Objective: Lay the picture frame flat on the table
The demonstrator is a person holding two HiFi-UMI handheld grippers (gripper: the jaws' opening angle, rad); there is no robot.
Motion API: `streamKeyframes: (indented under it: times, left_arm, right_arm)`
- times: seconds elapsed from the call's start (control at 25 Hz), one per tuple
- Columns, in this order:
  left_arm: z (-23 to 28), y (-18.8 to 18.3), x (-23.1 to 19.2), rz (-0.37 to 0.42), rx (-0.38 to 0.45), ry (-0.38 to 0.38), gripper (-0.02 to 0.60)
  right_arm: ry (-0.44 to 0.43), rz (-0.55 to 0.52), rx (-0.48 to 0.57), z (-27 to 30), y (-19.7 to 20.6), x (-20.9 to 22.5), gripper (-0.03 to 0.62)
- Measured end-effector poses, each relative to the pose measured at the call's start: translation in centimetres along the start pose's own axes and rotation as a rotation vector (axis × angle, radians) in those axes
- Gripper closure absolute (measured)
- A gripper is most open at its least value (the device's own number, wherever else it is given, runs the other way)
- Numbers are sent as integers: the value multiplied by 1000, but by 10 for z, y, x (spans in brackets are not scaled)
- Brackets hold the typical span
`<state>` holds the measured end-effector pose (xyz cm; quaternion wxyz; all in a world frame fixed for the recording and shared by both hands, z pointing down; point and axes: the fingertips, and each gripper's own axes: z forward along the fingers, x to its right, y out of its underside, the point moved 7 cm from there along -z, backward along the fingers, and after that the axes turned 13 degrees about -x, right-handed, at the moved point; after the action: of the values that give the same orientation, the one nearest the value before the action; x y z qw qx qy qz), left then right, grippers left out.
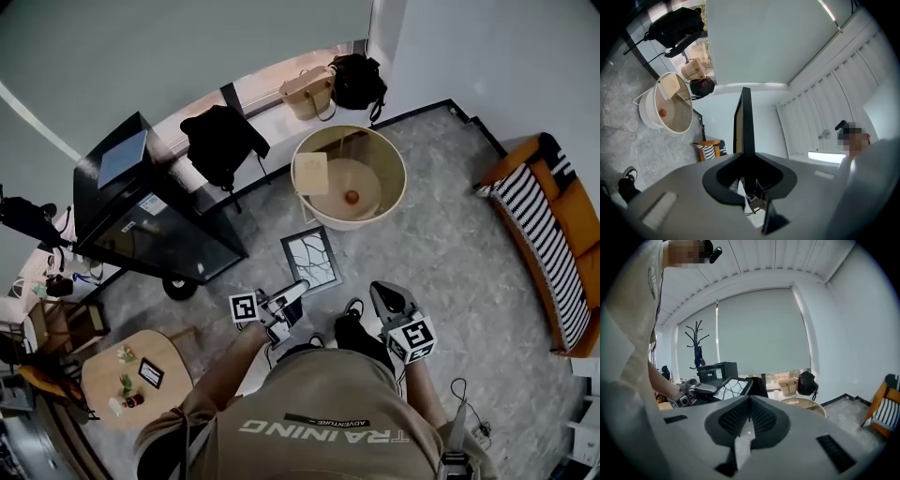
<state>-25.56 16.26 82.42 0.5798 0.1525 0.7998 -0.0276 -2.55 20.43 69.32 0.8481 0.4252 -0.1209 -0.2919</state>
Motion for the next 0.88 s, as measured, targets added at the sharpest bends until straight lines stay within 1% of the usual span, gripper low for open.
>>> streamKeyframes:
  times: [0.12,0.28,0.44,0.52,0.64,0.76,0.88]
  left_arm:
    - [10,-21,-10,4,13,-6,512]
    - [40,-60,-26,12,46,-31,512]
    - [79,-101,-32,13,80,-36,512]
    - [95,-123,-37,28,87,-49,512]
    - [122,-151,-48,44,115,-53,512]
    - [145,-173,-63,33,148,-58,512]
    - [155,-190,-72,-4,157,-70,512]
  right_arm:
    - [-8,5,15,16,-3,18,588]
    - [-34,-12,23,47,-21,62,588]
    - [-99,-36,31,74,-52,107,588]
    - [-138,-58,39,89,-67,129,588]
    - [-186,-78,44,107,-80,161,588]
    - [-223,-97,39,128,-88,189,588]
    - [-253,-84,28,149,-96,206,588]
